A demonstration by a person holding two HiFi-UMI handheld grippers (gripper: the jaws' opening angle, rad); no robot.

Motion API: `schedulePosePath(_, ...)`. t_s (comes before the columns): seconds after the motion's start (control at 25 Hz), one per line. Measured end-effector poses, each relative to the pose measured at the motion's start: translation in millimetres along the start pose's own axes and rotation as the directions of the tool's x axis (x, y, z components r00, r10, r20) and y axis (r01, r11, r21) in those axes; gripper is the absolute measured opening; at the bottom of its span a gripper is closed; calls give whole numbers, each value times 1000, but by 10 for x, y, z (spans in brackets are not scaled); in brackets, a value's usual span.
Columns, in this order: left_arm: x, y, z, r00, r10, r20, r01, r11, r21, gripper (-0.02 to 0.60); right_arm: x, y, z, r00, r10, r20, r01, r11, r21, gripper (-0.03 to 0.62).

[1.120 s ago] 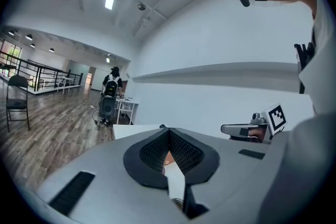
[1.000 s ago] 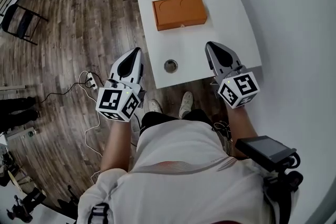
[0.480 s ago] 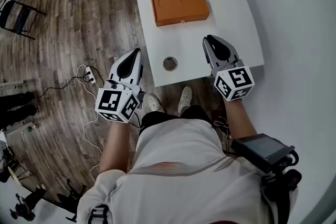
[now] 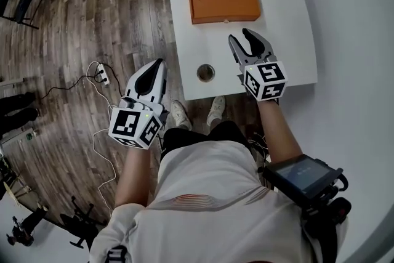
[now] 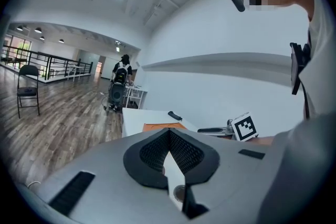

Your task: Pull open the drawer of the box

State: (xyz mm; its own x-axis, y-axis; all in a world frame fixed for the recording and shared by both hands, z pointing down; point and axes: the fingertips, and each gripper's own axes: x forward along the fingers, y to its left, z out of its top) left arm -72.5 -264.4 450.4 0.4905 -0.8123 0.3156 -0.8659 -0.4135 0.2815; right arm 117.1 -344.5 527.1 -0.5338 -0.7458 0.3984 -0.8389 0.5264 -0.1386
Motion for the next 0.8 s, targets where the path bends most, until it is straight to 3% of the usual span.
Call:
schedulePosePath(0.36, -227, -128, 72, 1000, 0, 2, 0, 1000, -28, 9, 160, -27, -280, 993, -29, -116, 29, 1000, -1, 239)
schedulePosePath(0.52, -341, -158, 43, 1000, 9, -10, -9, 999, -33, 9, 229, -71, -478, 983, -68, -171, 66, 998, -18, 241)
schedulePosePath(0.8, -459, -139, -34, 998, 45, -40, -47, 998, -49, 9, 242, -223, -591, 971, -164, -176, 169, 986, 13, 241)
